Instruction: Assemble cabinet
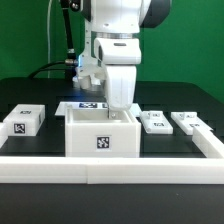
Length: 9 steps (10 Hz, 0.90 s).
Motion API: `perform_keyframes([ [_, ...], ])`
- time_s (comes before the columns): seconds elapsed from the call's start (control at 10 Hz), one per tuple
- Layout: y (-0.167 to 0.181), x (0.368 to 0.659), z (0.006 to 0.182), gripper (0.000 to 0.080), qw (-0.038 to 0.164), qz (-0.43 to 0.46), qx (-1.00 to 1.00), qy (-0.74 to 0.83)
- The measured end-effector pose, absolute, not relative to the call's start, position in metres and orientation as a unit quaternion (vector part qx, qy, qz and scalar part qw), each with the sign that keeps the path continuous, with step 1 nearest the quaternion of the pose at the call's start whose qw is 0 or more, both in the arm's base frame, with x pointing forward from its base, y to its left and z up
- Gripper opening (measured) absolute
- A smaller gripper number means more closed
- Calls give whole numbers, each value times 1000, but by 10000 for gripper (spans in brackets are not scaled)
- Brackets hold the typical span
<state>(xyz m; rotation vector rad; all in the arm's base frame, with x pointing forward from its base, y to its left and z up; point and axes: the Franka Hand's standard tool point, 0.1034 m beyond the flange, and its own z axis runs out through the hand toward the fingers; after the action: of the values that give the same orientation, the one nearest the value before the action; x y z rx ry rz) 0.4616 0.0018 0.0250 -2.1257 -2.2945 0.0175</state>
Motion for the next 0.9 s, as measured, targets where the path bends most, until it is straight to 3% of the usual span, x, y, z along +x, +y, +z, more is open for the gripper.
perform_keyframes([
  [0.4,41,506,23,35,-3,-22,-684,-729],
  [0.6,57,513,24,35,2,-22,-705,-708],
  [0.9,54,513,23,35,2,-22,-706,-708],
])
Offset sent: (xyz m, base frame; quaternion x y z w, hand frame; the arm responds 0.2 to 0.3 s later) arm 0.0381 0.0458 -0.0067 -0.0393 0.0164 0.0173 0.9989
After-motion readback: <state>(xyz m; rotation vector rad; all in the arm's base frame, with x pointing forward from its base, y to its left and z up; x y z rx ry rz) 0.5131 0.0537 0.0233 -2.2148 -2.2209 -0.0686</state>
